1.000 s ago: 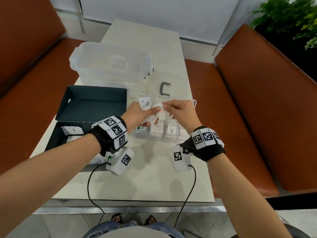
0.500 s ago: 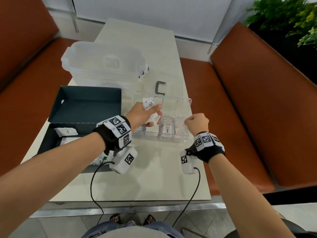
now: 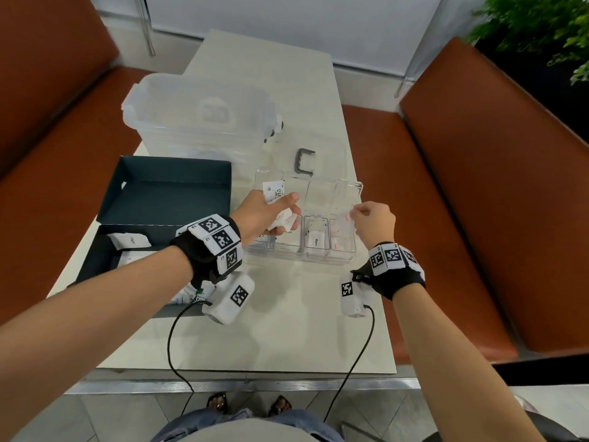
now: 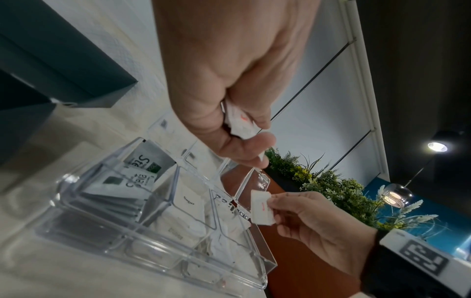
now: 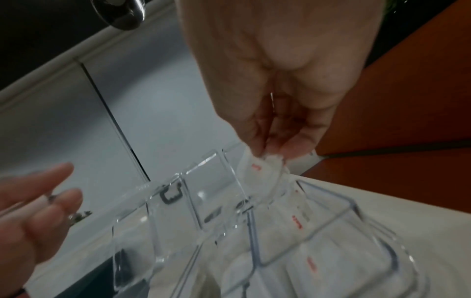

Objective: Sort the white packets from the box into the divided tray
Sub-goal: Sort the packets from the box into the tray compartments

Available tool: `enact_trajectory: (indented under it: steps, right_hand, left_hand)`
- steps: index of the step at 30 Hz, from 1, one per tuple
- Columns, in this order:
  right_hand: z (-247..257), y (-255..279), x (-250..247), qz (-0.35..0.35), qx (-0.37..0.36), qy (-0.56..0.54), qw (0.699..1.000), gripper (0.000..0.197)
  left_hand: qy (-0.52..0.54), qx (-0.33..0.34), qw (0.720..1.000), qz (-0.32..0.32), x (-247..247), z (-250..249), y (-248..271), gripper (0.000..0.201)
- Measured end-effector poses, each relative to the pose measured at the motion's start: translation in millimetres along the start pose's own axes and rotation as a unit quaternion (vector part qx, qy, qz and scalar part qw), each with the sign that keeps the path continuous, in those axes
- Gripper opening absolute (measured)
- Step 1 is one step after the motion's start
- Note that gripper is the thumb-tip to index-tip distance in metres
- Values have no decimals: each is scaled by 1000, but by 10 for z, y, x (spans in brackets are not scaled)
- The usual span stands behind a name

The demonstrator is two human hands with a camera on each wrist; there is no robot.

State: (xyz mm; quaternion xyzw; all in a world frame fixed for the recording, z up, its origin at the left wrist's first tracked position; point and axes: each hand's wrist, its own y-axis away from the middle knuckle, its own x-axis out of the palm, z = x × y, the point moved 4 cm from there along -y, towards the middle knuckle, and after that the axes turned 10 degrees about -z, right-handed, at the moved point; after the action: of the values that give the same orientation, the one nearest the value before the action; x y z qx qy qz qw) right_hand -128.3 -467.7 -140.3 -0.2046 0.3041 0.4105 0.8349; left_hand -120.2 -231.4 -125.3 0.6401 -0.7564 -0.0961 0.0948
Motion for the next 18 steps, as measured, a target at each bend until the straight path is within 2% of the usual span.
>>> enact_trajectory:
  steps: [4, 7, 10, 14, 16, 18]
  right_hand:
    - [85, 65, -32, 56, 25, -138, 989, 12]
    - [217, 190, -39, 120, 39, -256, 958, 7]
    - [346, 286, -35, 164, 33, -305, 938, 5]
    - [427, 344, -64, 187, 13, -302, 935, 9]
    - [469, 324, -110, 169, -42, -242, 954, 19]
    - [540, 286, -168, 128, -127, -154, 972, 24]
  left_hand:
    - [-31, -5, 1000, -3, 46, -1, -41, 30]
    - [-60, 8, 998, -17, 148, 4, -89, 27]
    - [-74, 37, 996, -11, 255, -11, -92, 17]
    - [-58, 58, 997, -6, 305, -30, -92, 10]
    - [-70, 69, 995, -9, 308, -40, -96, 8]
    - [-93, 82, 992, -4, 314, -46, -94, 4]
